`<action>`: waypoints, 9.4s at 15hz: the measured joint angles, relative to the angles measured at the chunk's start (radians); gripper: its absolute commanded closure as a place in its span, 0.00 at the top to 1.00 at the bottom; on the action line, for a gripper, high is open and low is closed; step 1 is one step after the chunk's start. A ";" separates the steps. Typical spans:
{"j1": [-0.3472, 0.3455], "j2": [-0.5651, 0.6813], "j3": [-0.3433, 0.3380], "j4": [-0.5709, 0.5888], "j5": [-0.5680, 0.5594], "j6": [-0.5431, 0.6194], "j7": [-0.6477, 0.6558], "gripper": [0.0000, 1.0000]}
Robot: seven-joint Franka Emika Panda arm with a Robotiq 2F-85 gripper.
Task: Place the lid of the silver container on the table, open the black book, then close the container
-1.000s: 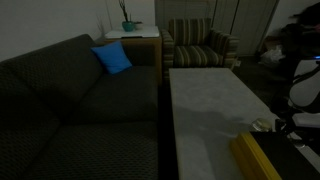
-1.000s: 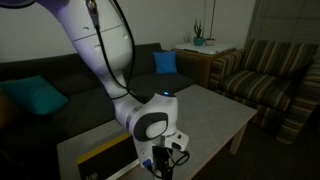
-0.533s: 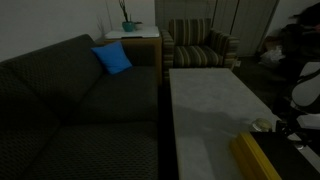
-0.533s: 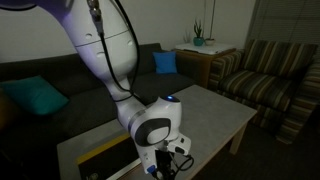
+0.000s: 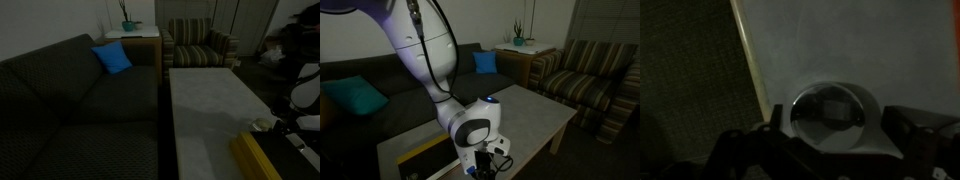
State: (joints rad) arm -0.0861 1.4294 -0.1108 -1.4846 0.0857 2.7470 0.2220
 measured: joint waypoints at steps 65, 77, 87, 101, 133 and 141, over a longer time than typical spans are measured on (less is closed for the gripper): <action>-0.229 -0.049 0.163 0.148 -0.051 -0.555 -0.650 0.02; -0.269 0.007 0.222 0.151 -0.021 -0.587 -0.763 0.00; -0.332 0.041 0.272 0.178 0.084 -0.650 -0.979 0.00; -0.374 0.040 0.272 0.211 0.143 -0.779 -1.174 0.00; -0.406 0.045 0.253 0.181 0.448 -0.746 -1.201 0.00; -0.428 0.045 0.257 0.143 0.471 -0.661 -1.178 0.00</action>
State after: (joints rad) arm -0.5140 1.4741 0.1461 -1.3416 0.5568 2.0864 -0.9560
